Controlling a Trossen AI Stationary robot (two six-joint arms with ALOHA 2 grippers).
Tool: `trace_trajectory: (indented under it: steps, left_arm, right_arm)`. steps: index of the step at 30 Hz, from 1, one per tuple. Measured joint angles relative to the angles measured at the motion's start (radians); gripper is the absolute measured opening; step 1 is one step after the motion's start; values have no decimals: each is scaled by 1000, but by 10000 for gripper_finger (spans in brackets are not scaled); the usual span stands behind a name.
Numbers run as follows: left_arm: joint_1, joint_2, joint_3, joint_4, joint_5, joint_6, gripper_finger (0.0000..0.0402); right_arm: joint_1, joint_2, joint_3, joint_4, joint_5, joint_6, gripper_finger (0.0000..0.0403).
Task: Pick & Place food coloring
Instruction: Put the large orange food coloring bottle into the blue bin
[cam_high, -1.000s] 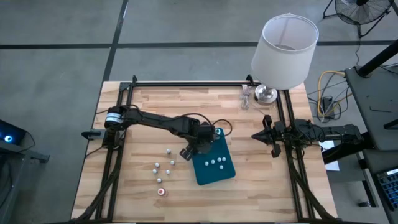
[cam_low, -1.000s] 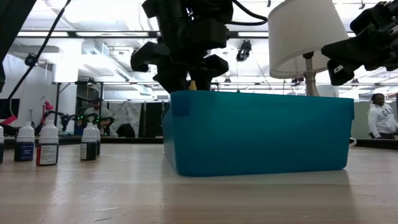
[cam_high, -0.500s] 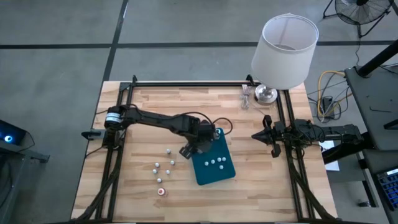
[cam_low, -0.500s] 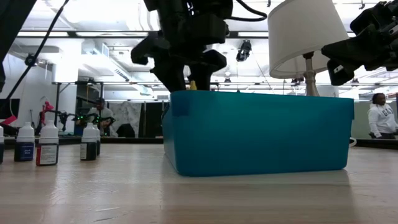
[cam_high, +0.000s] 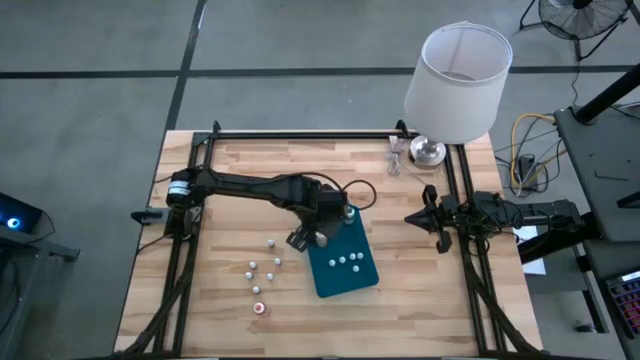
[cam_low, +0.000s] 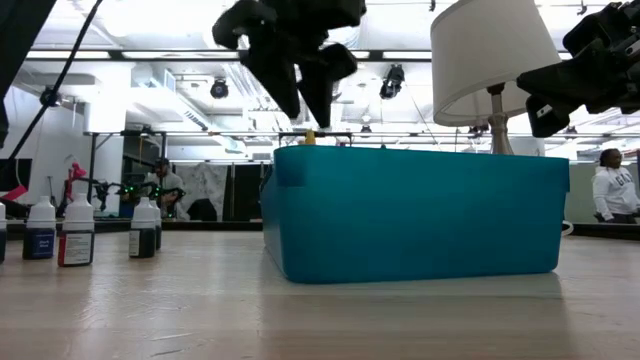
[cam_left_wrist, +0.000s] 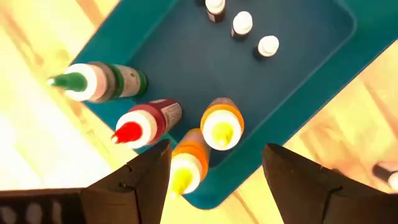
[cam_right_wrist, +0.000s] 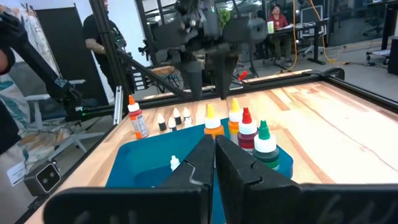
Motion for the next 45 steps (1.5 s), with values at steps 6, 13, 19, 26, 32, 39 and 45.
trace_trajectory:
  steps: [6,13,19,26,32,39,45]
  left_arm:
    - [0,-84,-27,-35,0,-82,223]
    - [0,-186,-95,-87,0,-180,223]
    - [-3,-266,-197,-96,0,-256,223]
    - [-16,-365,-351,-39,0,-358,223]
    - [-45,-457,-448,0,11,-387,222]
    - [-94,-536,-487,29,22,-400,222]
    - [-167,-557,-487,36,22,-366,222]
  right_arm:
    - [0,0,0,0,-1,0,9]
    - [0,0,0,0,0,0,9]
    - [0,0,0,0,0,0,9]
    - [0,0,0,0,0,0,9]
    - [0,0,0,0,0,0,9]
    - [0,0,0,0,0,0,9]
    - [0,0,0,0,0,0,9]
